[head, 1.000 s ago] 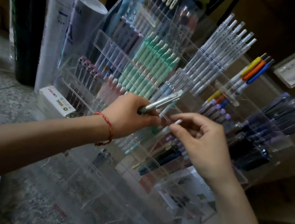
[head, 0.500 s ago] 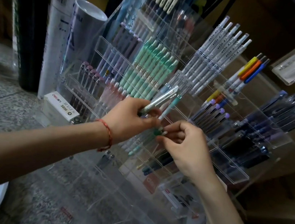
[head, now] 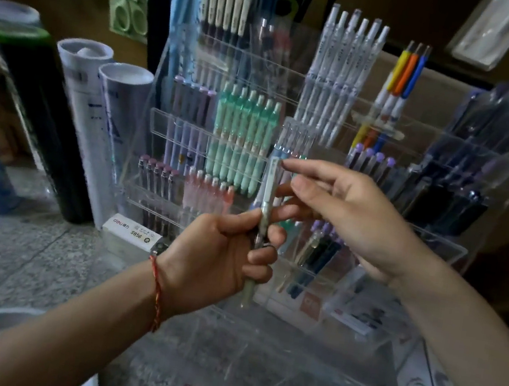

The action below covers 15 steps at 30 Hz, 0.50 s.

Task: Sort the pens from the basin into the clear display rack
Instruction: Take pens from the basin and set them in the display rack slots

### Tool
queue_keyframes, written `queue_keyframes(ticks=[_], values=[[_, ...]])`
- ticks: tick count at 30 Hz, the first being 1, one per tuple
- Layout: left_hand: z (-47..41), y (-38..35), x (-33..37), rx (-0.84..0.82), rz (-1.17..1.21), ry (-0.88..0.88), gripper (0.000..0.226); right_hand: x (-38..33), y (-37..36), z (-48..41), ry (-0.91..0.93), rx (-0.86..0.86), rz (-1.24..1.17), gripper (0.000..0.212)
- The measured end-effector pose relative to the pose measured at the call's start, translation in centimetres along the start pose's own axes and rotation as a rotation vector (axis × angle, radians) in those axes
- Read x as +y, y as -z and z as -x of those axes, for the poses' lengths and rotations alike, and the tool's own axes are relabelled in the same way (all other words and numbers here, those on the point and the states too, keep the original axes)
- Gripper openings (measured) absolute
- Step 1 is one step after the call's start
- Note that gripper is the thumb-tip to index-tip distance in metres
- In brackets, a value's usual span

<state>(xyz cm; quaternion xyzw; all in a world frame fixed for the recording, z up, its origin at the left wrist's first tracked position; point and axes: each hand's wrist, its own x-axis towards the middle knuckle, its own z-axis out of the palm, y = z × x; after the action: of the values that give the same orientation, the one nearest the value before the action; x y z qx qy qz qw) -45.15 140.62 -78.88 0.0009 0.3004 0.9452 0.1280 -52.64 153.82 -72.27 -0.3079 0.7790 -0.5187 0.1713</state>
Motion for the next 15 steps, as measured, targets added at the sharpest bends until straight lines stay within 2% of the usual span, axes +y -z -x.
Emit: queue_keyframes(ticks=[4, 11, 15], values=[[0.0, -0.1, -0.2, -0.057, -0.028, 0.036, 0.036, 0.3, 0.3, -0.2, -0.072, 0.003, -0.134, 0.021], [-0.6, -0.3, 0.1, -0.061, -0.119, -0.029, 0.031, 0.1, 0.2, -1.0, -0.073, -0.018, -0.278, 0.042], [-0.6, -0.8, 1.4, 0.026, -0.194, -0.07, 0.031, -1.0, -0.8, -2.5, 0.013, 0.004, -0.235, 0.03]])
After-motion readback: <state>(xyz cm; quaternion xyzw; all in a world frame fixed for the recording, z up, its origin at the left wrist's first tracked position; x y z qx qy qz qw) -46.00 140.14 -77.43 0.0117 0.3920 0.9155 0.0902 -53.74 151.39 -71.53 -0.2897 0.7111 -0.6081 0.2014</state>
